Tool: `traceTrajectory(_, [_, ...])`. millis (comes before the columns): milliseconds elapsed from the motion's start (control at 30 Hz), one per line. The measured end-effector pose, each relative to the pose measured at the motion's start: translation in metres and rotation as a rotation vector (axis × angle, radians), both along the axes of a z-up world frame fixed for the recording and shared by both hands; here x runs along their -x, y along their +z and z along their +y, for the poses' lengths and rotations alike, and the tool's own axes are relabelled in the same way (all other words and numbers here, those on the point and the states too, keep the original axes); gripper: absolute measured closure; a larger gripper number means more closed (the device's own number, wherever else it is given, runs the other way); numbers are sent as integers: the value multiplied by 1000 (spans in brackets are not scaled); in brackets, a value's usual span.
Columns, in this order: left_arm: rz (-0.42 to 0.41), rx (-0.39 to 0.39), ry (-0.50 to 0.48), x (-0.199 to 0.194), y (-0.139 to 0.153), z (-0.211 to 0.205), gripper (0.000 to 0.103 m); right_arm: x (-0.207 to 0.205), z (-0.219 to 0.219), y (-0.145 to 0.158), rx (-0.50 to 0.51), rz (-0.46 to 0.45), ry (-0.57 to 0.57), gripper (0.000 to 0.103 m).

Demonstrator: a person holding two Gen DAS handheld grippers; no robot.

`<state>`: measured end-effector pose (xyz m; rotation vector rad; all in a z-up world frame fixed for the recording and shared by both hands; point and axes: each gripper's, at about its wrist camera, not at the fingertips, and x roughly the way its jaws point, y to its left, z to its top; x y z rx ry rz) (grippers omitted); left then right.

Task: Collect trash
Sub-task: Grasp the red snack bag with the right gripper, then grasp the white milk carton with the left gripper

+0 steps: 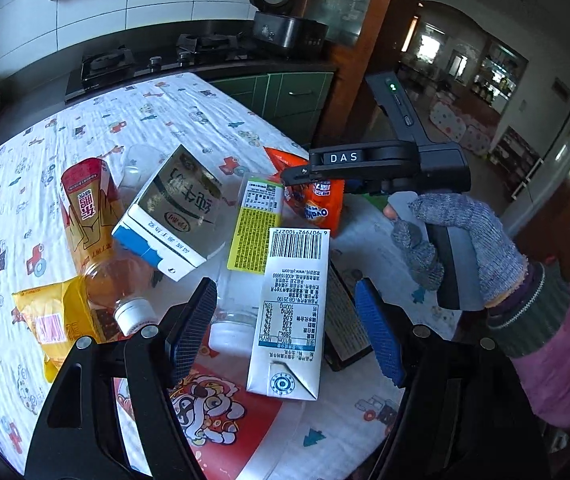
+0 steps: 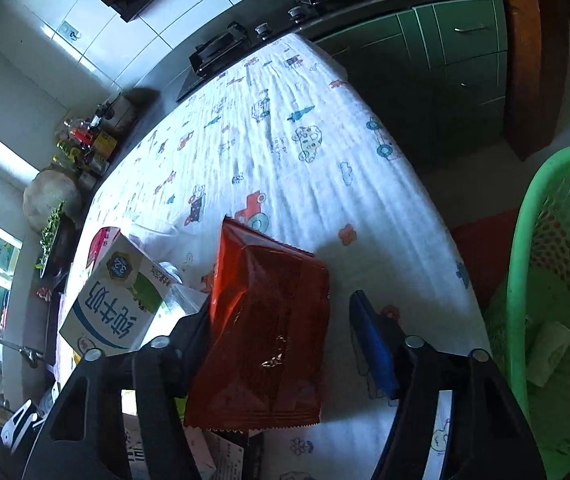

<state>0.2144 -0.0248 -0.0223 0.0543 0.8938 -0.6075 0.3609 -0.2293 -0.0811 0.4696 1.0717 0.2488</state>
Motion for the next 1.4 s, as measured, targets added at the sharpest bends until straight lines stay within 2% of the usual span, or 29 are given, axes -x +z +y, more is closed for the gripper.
traceTrajectory(167, [5,-43,-9,-3,-6,-10,39,5,0,-5,15,15,9,64])
traceTrajectory(367, [-1,-91,-26,-5,-12,-22,54,19,-7,-1,-5,-7,5,80])
traceTrajectory(767, [33,-163,-26,-11,-19,-34,56,49,-14,19,15,-72,4,90])
traceTrajectory(833, [23,-181,-26,-10,-19,-36,60,53,-17,20,7,-74,4,90])
traceTrajectory(1133, [-3,-156,-24,-1,-6,-36,65,81,-57,36,55,-121,-64,90])
traceTrajectory(1400, [-38,-94,-46,3,27,-48,65,100,-130,29,142,-95,-191,90])
